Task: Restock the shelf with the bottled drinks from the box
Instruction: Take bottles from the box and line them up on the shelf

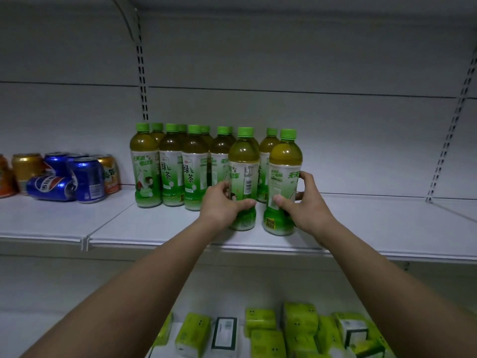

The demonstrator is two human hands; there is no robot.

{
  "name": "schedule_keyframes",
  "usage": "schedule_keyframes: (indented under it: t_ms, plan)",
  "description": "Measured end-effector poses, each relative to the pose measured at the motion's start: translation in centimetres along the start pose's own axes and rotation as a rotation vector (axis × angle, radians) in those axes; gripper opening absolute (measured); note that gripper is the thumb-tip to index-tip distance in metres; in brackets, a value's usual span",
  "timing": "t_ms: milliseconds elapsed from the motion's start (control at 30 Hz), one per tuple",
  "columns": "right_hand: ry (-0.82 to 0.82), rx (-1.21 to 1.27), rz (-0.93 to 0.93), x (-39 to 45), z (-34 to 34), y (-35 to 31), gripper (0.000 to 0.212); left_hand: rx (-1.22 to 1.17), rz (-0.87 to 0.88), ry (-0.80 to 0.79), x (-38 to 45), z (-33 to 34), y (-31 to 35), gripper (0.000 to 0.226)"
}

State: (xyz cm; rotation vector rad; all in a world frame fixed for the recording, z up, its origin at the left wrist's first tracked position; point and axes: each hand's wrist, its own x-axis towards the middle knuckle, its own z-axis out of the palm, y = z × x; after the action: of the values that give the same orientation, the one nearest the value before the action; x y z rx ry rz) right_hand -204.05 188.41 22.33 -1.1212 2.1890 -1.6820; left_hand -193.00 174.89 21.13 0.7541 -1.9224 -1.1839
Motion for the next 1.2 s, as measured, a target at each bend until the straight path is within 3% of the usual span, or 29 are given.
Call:
schedule_keyframes:
  t_ms: [200,333,733,1100,1200]
  plan:
    - [0.028,-0.053,-0.024,2.3,1.3,1.0,0.066,0.156,0.029,0.216,1.5,1.7,-0.5,0.051]
    - [0.055,-0.092,-0.021,3.7,2.3,1.8,0.066,0.186,0.083,0.247,2.5,3.3,-1.0,0.042]
    - [0.125,-0.148,-0.072,7.6,4.0,4.0,0.066,0.344,0.128,0.417,5.0,5.4,-2.7,0.041]
    - [0.257,-0.139,-0.152,8.1,6.0,5.8,0.051,0.311,0.168,0.416,4.8,5.5,-2.9,0.04]
    - [0.326,-0.299,-0.159,7.5,5.8,5.3,0.057,0.308,0.157,0.381,4.2,5.4,-2.6,0.042]
